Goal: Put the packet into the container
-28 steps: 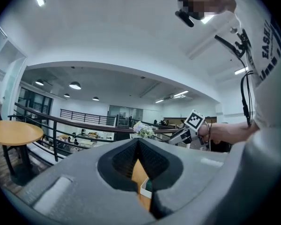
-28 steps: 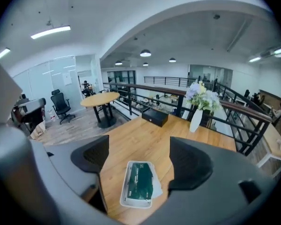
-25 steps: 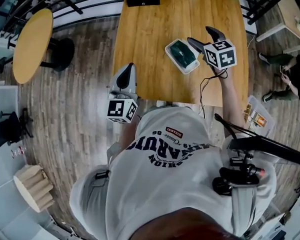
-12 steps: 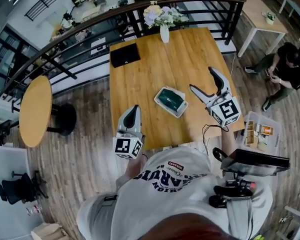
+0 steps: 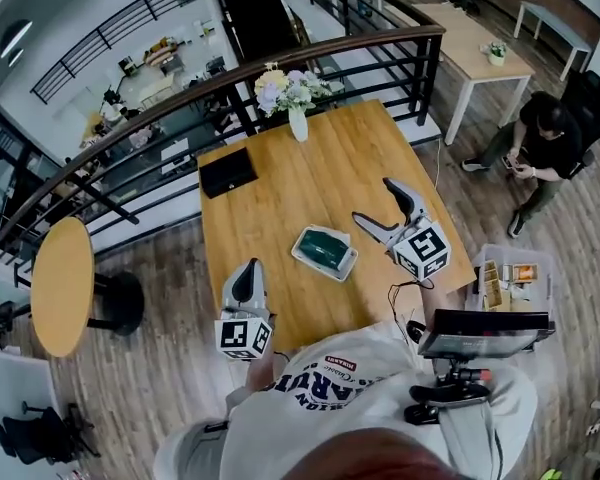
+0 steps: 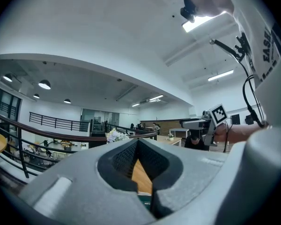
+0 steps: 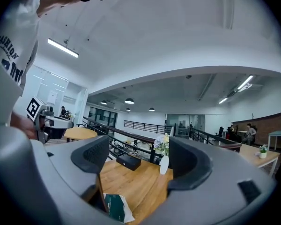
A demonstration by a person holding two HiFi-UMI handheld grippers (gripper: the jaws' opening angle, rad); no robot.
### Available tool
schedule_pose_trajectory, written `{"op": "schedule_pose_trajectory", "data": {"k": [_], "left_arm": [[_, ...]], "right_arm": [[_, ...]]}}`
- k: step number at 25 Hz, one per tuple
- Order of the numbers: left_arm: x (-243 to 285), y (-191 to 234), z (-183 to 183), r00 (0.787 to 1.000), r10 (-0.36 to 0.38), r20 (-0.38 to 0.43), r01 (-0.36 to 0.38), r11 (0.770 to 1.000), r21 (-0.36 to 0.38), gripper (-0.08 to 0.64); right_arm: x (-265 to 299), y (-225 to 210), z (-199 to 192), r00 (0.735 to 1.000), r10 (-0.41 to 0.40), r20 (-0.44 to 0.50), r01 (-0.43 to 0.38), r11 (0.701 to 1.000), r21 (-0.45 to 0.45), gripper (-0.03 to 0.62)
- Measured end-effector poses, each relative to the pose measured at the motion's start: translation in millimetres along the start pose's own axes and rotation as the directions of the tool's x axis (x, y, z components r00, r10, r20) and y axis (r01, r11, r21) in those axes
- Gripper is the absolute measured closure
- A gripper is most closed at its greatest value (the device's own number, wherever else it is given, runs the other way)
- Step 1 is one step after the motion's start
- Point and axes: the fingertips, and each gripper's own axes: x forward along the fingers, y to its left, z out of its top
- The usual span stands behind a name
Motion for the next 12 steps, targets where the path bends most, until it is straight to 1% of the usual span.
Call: {"op": "schedule_pose_trajectory", "data": {"k": [3, 4, 5, 6, 7, 12], "left_arm": [[-3.0, 5.8, -2.8, 1.000, -0.004, -0.001, 0.004, 1.000, 0.001, 0.560], [-3.0, 7.7, -4.1, 1.000, -0.005, 0.001, 0.005, 1.000, -0.001, 0.560], [-2.9, 9.6, -5.4, 1.000, -0.006, 0.003, 0.006, 1.000, -0.004, 0.560], [-3.2, 11.4, -6.5, 1.000, -0.006, 0.005, 0.006, 1.000, -0.007, 0.560], [-3.8, 12.9, -6.9, 1.000, -0.006, 0.007, 0.007, 1.000, -0.009, 0.560], [-7.1, 17.6, -8.1, 1.000, -0.007, 0.016, 0.007, 1.000, -0.017, 0.560]], "right_arm": [[-2.9, -0.1, 3.8, 0.999, -0.036, 0.015, 0.035, 0.999, 0.006, 0.200], [-5.1, -1.9, 5.3, 0.998, -0.055, 0.020, 0.055, 0.998, 0.002, 0.228], [-8.3, -3.7, 6.3, 0.997, -0.074, 0.023, 0.074, 0.997, -0.004, 0.312], [-12.4, -5.1, 6.7, 0.995, -0.092, 0.023, 0.093, 0.996, -0.010, 0.440], [-16.9, -5.9, 6.6, 0.994, -0.106, 0.019, 0.107, 0.994, -0.013, 0.580], [-27.7, -8.9, 1.5, 0.990, -0.140, -0.024, 0.140, 0.990, -0.012, 0.586]]}}
